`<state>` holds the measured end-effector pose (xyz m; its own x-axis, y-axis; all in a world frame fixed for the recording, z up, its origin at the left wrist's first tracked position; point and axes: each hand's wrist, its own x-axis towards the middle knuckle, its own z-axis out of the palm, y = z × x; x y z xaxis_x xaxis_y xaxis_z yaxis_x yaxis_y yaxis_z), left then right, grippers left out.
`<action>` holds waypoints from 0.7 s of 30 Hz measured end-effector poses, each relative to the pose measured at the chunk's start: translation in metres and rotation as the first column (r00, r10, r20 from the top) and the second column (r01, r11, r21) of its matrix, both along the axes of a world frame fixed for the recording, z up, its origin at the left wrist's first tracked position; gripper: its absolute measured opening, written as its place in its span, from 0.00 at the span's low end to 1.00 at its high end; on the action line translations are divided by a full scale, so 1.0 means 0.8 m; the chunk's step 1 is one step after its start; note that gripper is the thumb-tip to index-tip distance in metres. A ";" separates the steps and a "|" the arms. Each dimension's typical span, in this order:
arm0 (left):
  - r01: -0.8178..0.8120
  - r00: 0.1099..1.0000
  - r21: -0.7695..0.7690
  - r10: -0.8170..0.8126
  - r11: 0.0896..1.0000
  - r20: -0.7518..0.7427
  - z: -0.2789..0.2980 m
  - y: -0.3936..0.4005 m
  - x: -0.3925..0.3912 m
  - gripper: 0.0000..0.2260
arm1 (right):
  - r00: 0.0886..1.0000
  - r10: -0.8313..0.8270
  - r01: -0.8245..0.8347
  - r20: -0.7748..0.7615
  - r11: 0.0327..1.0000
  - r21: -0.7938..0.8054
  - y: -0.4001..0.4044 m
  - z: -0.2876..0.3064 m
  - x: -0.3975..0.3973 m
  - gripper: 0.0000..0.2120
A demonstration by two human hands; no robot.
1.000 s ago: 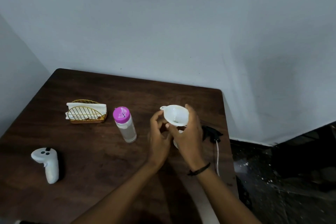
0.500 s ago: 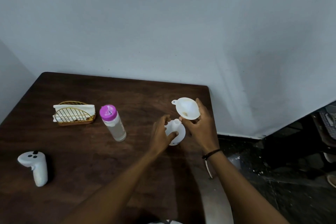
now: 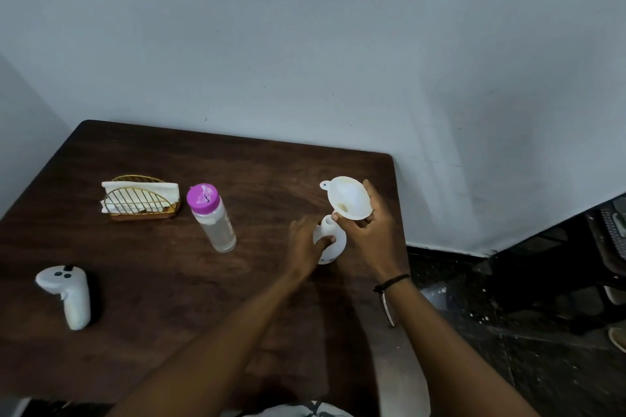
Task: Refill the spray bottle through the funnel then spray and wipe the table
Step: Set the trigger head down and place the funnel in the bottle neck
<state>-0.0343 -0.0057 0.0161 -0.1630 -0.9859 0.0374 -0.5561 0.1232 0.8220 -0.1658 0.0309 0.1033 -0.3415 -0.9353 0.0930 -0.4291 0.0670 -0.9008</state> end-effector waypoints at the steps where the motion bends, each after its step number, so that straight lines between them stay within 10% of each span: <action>1: -0.002 1.000 -0.004 0.002 1.000 0.003 0.001 0.000 0.000 0.18 | 1.000 0.001 -0.001 0.002 1.000 -0.005 0.000 0.000 0.000 0.40; 21: 0.013 1.000 -0.059 -0.013 0.998 -0.012 -0.013 -0.004 0.001 0.13 | 0.989 0.054 -0.055 -0.136 0.998 -0.004 -0.010 -0.046 0.008 0.37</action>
<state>-0.0331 -0.0085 0.0054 -0.1751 -0.9797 0.0974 -0.5439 0.1787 0.8199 -0.1597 0.0233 0.0665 -0.2736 -0.9512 0.1428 -0.5503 0.0330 -0.8343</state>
